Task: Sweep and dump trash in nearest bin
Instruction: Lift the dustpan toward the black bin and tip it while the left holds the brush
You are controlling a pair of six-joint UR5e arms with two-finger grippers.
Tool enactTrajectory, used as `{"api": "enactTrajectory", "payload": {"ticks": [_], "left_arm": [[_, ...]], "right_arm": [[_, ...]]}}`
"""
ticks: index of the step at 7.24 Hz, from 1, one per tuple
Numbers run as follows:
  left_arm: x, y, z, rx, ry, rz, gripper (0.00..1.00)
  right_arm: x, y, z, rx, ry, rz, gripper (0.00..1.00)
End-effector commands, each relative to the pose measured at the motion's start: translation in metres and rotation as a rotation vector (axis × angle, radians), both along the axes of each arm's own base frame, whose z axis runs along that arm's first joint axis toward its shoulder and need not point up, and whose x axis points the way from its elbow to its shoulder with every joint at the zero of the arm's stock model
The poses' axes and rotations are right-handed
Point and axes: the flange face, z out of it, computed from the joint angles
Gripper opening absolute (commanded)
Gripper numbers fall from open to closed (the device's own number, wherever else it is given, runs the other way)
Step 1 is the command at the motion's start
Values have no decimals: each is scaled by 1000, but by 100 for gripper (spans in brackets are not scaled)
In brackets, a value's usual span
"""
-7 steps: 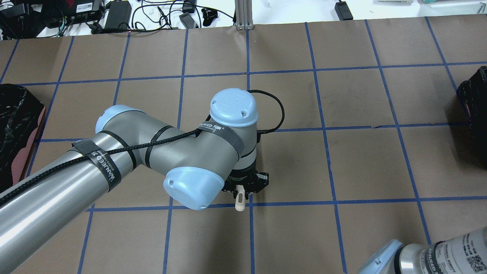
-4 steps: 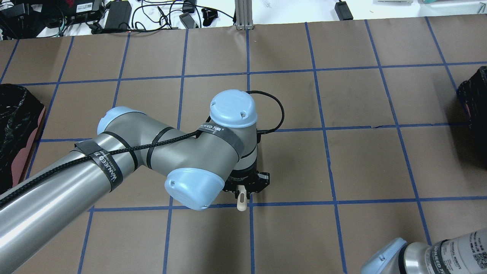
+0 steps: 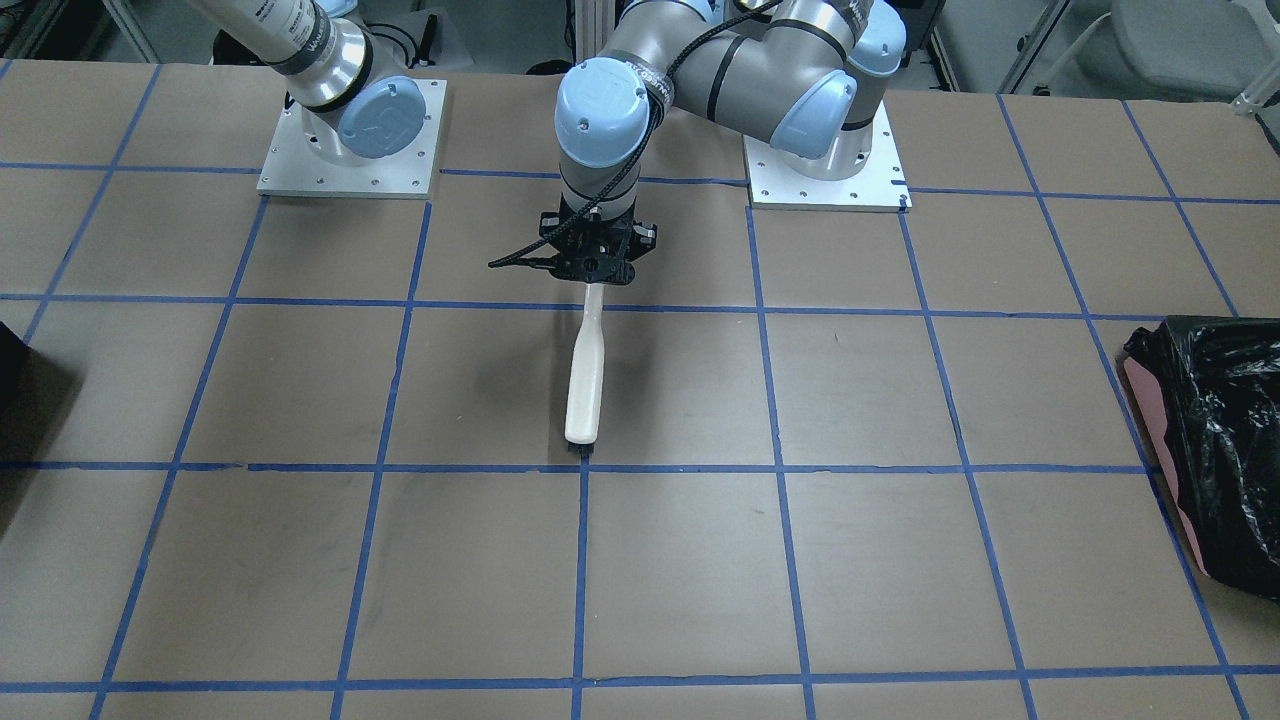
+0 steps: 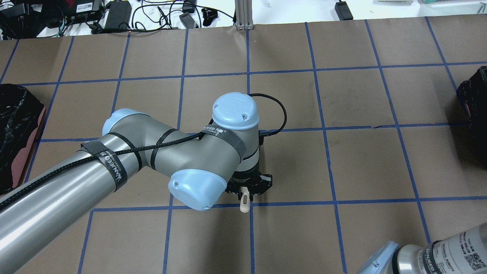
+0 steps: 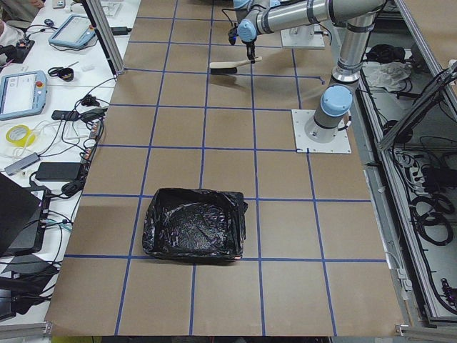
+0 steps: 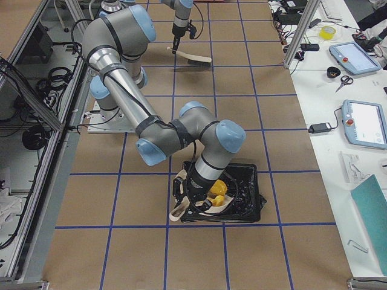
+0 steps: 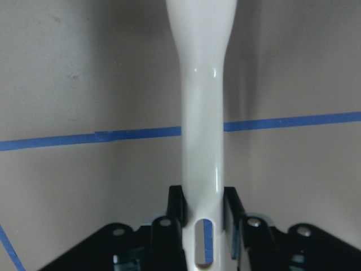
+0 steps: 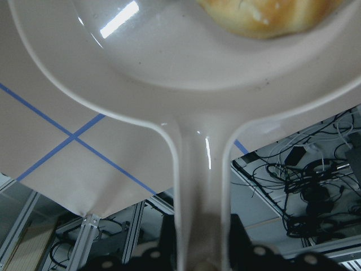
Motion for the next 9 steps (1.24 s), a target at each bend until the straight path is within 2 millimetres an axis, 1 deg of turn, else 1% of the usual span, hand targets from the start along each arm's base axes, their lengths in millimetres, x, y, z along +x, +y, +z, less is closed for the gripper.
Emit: {"api": "enactTrajectory", "payload": {"ticks": [1,2,3,4,5,6,7,8,9], "left_arm": [[3,4,-5,8,-10,-11,0],[3,4,-6,10,-11,-19,12],[3,4,-7,13,-12,-20,13],[3,5,-8,15,-14,-18,29],[3,4,-8,14,-13,-17,56],[3,5,-9,17,-14,-20,69],[3,5,-10,22,-17,-20,70],[3,4,-9,21,-16,-20,72],[2,2,-6,11,-13,-18,85]], "right_arm": [[-1,0,-1,97,76,-31,0],[0,-1,-1,100,71,-22,0],[4,-5,4,95,80,-18,0],[5,-5,8,80,89,-19,0],[11,-7,16,7,55,-10,0],[30,-4,44,-106,21,6,0],[49,-5,68,-189,9,22,0],[68,-20,71,-275,-32,39,0],[92,-38,65,-318,-54,-24,0]]}}
